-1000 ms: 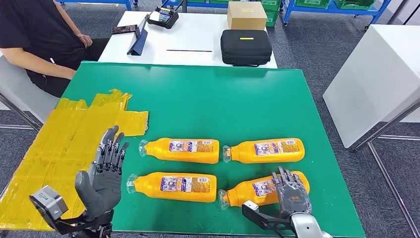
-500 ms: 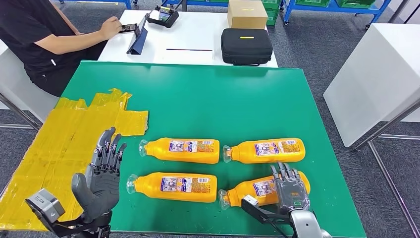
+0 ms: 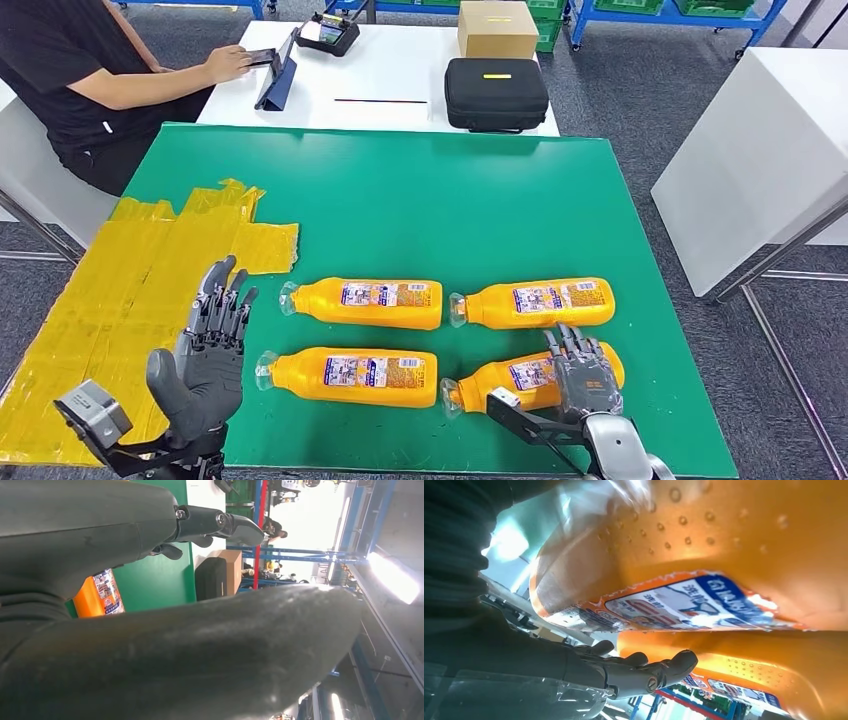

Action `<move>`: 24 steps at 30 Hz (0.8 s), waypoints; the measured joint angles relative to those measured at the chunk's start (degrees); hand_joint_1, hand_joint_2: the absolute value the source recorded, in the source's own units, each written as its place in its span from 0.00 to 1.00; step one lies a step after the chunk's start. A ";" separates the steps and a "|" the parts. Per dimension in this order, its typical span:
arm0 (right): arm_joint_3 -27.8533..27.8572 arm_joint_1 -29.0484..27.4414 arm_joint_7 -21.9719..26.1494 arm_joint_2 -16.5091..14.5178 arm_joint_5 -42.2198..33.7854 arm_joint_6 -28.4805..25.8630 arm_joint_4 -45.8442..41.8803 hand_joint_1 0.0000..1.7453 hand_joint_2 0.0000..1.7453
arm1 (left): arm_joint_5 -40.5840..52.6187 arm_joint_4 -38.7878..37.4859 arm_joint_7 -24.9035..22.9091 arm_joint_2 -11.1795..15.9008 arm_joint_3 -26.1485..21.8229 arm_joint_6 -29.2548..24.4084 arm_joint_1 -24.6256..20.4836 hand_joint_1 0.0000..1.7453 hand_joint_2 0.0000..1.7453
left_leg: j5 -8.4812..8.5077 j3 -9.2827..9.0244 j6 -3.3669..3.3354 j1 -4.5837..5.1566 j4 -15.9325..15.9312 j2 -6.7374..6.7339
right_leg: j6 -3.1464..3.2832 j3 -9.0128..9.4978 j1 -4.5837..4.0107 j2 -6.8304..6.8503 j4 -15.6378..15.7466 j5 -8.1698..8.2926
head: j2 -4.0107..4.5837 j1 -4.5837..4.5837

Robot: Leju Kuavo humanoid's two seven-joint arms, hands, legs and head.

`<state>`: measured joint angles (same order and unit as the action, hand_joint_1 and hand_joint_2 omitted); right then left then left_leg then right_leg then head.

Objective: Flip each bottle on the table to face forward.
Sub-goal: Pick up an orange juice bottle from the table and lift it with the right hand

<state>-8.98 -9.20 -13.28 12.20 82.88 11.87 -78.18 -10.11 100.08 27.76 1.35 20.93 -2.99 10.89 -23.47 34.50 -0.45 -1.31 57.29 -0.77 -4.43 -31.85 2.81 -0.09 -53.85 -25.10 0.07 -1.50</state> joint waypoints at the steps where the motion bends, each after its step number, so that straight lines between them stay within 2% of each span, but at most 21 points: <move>1: 0.01 0.04 0.01 0.00 -0.04 0.00 0.07 0.00 1.00 | -0.01 -0.05 0.01 0.03 0.01 0.00 -0.03 0.00 0.00 | 0.01 -0.01 0.00 0.00 0.00 0.00 | 0.00 0.01 0.00 0.00 0.00 0.00 | 0.00 -0.01; 6: 0.03 0.41 0.15 0.00 -1.32 1.34 0.45 0.02 1.00 | -0.11 -0.45 0.06 0.15 0.27 0.04 -0.22 0.00 0.00 | 0.04 -0.10 -0.01 -0.01 0.00 -0.07 | 0.03 0.05 -0.01 -0.13 0.00 0.04 | 0.00 0.01; 7: 0.06 0.64 0.25 0.02 -2.15 2.13 0.70 0.14 1.00 | -0.20 -0.60 0.08 0.20 0.40 0.05 -0.36 0.00 0.00 | 0.02 -0.16 0.00 -0.01 0.00 -0.14 | 0.03 0.07 -0.01 -0.20 0.00 0.04 | 0.00 0.01; 10: 0.09 1.96 0.86 0.32 -5.54 4.48 2.31 0.79 1.00 | -0.71 -1.22 0.22 0.37 0.80 0.07 -1.11 0.00 0.00 | -0.17 -0.50 -0.02 -0.10 -0.02 -0.58 | 0.04 0.24 -0.08 -0.56 0.07 0.01 | 0.00 0.01; 11: 0.01 2.63 1.15 0.51 -6.84 5.23 3.18 0.91 1.00 | -0.93 -1.48 0.29 0.40 0.90 0.07 -1.42 0.00 0.00 | -0.29 -0.67 -0.06 -0.17 -0.03 -0.82 | 0.11 0.37 -0.15 -0.67 0.13 -0.07 | 0.00 0.01; 12: -0.15 3.41 1.49 0.70 -8.18 5.96 4.25 0.96 1.00 | -1.08 -1.74 0.34 0.42 1.01 0.06 -1.75 0.00 0.00 | -0.47 -0.90 -0.05 -0.29 -0.05 -1.10 | 0.22 0.55 -0.26 -0.75 0.18 -0.33 | 0.00 0.00; 14: -0.62 5.13 2.15 1.12 -10.67 7.18 6.80 0.99 1.00 | -1.31 -2.23 0.41 0.42 1.29 0.04 -2.35 0.00 0.00 | -0.80 -1.51 0.00 -0.66 -0.12 -1.53 | 0.52 1.11 -0.58 -0.80 0.25 -1.62 | 0.00 -0.02; 16: -1.20 6.69 2.81 1.67 -12.94 7.96 9.43 0.99 1.00 | -1.36 -2.61 0.43 0.42 1.60 -0.01 -2.87 0.00 0.00 | -1.88 -2.38 0.05 -1.10 -0.17 -1.68 | 0.98 1.99 -0.96 -0.74 0.29 -3.69 | 0.00 0.03; 19: -1.85 8.49 3.31 2.85 -16.13 9.22 12.08 0.99 1.00 | -1.38 -2.73 0.51 0.33 2.07 -0.06 -3.66 0.00 0.00 | -5.12 -2.85 0.40 -1.41 -0.21 -1.64 | 2.48 2.93 -1.21 -0.42 0.46 -7.71 | 0.00 0.02; 20: -1.95 9.04 3.34 3.44 -17.32 9.95 12.43 0.99 1.00 | -1.38 -2.53 0.55 0.18 2.19 -0.07 -4.03 0.00 0.00 | -5.59 -2.49 0.55 -1.45 -0.21 -1.64 | 2.73 2.81 -1.21 -0.24 0.47 -8.85 | 0.00 -0.08; 21: -2.03 9.55 3.31 4.05 -18.49 10.73 12.57 0.99 1.00 | -1.37 -2.25 0.57 -0.05 2.27 -0.07 -4.42 0.00 0.00 | -5.07 -2.11 0.63 -1.52 -0.25 -1.65 | 2.76 2.59 -1.21 -0.04 0.45 -9.60 | 0.00 -0.14; 24: -2.31 10.48 3.06 5.46 -21.27 12.33 12.96 1.00 1.00 | -1.29 -1.67 0.49 -0.62 2.33 -0.12 -4.86 0.00 0.00 | -0.01 -1.27 0.02 -1.84 -0.73 -1.69 | 2.44 2.05 -1.30 0.54 0.24 -10.04 | 0.00 0.03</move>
<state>-11.28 1.28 -10.22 17.66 61.61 24.20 -65.22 -11.41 98.41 28.26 0.73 23.26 -3.11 6.03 -23.48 33.23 -0.43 -3.15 56.56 -2.45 -1.99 -29.80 1.51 0.44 -53.61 -35.14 0.07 -1.46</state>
